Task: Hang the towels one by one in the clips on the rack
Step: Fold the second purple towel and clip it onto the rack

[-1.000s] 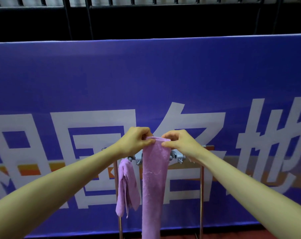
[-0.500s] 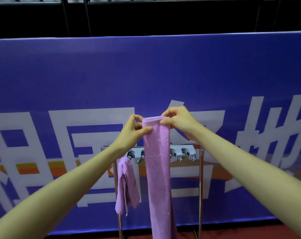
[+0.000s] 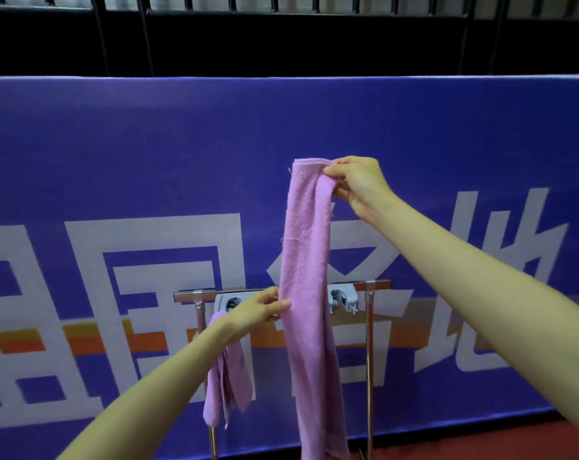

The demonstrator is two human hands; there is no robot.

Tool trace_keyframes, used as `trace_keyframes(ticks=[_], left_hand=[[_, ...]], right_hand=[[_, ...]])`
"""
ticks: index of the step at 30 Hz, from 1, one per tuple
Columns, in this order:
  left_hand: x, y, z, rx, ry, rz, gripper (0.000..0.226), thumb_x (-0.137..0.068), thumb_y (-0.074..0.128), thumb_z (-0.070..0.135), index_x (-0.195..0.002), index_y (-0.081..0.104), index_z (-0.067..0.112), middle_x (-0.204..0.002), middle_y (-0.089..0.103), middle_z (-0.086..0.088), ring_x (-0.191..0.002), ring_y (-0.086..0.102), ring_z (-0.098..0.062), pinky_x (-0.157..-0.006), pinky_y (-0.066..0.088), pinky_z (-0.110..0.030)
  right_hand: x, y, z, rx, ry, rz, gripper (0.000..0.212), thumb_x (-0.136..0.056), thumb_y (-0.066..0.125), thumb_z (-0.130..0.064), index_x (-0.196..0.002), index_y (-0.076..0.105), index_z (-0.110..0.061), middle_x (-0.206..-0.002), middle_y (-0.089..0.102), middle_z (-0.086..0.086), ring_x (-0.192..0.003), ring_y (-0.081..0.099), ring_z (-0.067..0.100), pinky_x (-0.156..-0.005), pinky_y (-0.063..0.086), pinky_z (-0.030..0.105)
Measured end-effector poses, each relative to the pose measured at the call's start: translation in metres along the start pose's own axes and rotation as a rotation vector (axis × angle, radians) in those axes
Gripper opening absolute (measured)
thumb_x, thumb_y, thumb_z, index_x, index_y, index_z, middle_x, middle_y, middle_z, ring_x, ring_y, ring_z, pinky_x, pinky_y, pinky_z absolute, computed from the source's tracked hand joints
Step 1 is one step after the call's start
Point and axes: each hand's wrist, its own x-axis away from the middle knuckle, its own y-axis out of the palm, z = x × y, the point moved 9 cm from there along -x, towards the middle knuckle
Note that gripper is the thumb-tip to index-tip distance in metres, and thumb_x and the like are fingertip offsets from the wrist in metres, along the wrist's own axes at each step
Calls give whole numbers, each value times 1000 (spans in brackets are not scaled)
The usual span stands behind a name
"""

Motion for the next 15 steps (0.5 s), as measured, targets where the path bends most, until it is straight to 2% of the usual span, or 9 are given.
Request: trace_keyframes(ticks=[1,2,3,5,8,10,13,15], left_hand=[[2,-4,2,36,4,19,20,-96,53,23,-114,60,21,-106,69,-2,-94,65,-11,-84,53,-24],[3,-8,5,53,11,36,16,-96,53,23,-109,60,16,-92,67,-2,-78,62,-10,-69,51,-18],[3,-14,7,52,17,59,16,-95,54,26,-103,57,12,-83,60,-5,-71,55,-13,-61,43,-19],[1,-30,11,43,43,110,24,-92,56,33,-100,52,11,-85,46,-8,-75,40,-18,-60,31,-25],[0,-58,26,52,79,196,28,-90,56,36,-99,54,10,-89,48,-7,-79,40,-18,-65,33,-31],[3,-71,46,29,114,224,23,-93,55,32,-93,56,10,-82,51,-7,-76,44,-16,-66,36,-31],[2,-87,80,-18,163,218,20,-95,53,23,-79,60,14,-69,61,6,-65,53,-7,-62,43,-22],[4,-92,105,-78,192,191,20,-94,54,22,-77,62,15,-68,62,7,-64,54,-6,-60,44,-18]], right_hand=[[-1,-5,1,-11,2,23,18,-83,57,9,-73,60,-6,-67,59,7,-48,59,8,-48,51,21],[-2,-11,4,-18,7,48,19,-83,56,8,-72,59,-7,-67,58,7,-49,58,9,-47,50,21],[-2,-19,8,-18,13,75,20,-82,55,7,-69,58,-8,-67,56,6,-52,57,11,-46,50,21],[-2,-34,16,18,32,135,24,-80,53,4,-63,51,-12,-65,48,3,-58,48,14,-46,46,19],[-1,-49,30,220,90,134,20,-78,50,0,-63,46,-13,-68,45,3,-64,45,17,-54,45,25],[2,-51,50,328,207,49,15,-77,49,1,-68,48,-11,-76,50,7,-70,52,21,-59,49,28],[16,-44,83,473,401,-166,12,-74,52,2,-75,53,-9,-82,53,13,-61,53,20,-63,50,28],[22,-37,95,605,390,-276,12,-77,55,0,-81,59,-11,-83,59,10,-63,58,19,-66,48,29]])
